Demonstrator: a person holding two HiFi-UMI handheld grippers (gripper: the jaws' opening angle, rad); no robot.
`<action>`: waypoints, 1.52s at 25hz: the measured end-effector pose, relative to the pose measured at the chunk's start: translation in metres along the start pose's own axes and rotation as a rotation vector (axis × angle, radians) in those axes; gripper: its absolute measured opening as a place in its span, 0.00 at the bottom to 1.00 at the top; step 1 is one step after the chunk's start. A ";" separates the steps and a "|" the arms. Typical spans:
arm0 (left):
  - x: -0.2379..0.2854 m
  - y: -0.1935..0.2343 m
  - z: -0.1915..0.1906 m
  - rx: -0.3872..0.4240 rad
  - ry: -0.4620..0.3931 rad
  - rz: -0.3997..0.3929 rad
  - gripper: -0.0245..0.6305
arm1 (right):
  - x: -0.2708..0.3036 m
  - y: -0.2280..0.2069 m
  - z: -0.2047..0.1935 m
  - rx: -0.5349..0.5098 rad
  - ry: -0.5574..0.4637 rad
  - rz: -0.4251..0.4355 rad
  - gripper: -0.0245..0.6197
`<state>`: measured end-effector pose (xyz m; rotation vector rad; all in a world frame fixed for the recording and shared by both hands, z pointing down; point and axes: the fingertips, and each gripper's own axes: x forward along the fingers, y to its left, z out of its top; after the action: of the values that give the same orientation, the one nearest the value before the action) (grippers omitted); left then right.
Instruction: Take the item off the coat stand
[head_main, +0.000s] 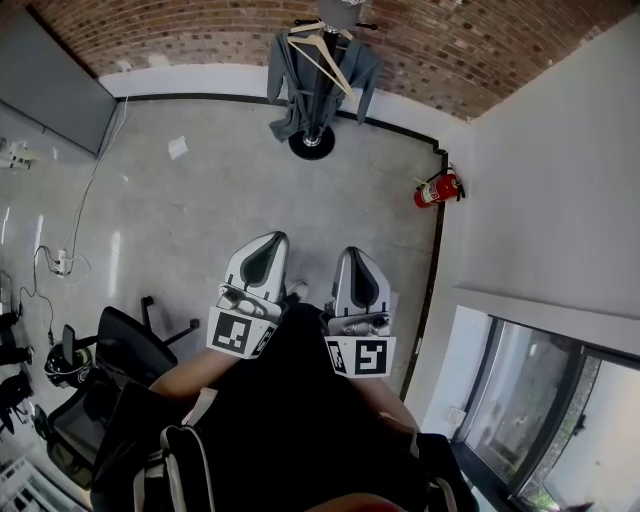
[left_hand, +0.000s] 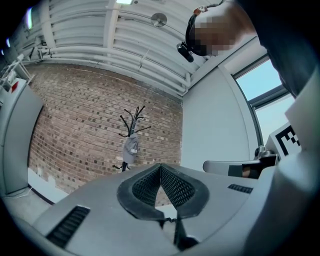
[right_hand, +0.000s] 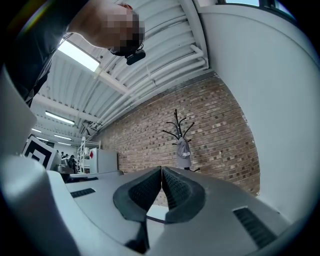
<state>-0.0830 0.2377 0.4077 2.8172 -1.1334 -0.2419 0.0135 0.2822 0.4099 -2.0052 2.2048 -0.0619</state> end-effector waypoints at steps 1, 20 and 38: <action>0.001 -0.001 -0.001 -0.004 0.001 0.001 0.07 | 0.000 -0.001 0.000 0.000 0.002 0.003 0.07; 0.047 -0.015 -0.006 -0.013 -0.002 -0.079 0.07 | 0.031 -0.032 -0.008 0.028 0.029 -0.018 0.07; 0.161 0.058 -0.020 -0.085 0.055 -0.152 0.07 | 0.183 -0.056 -0.011 0.001 0.066 0.001 0.07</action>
<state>-0.0042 0.0843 0.4180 2.8180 -0.8771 -0.2165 0.0506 0.0943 0.4124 -2.0297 2.2445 -0.1312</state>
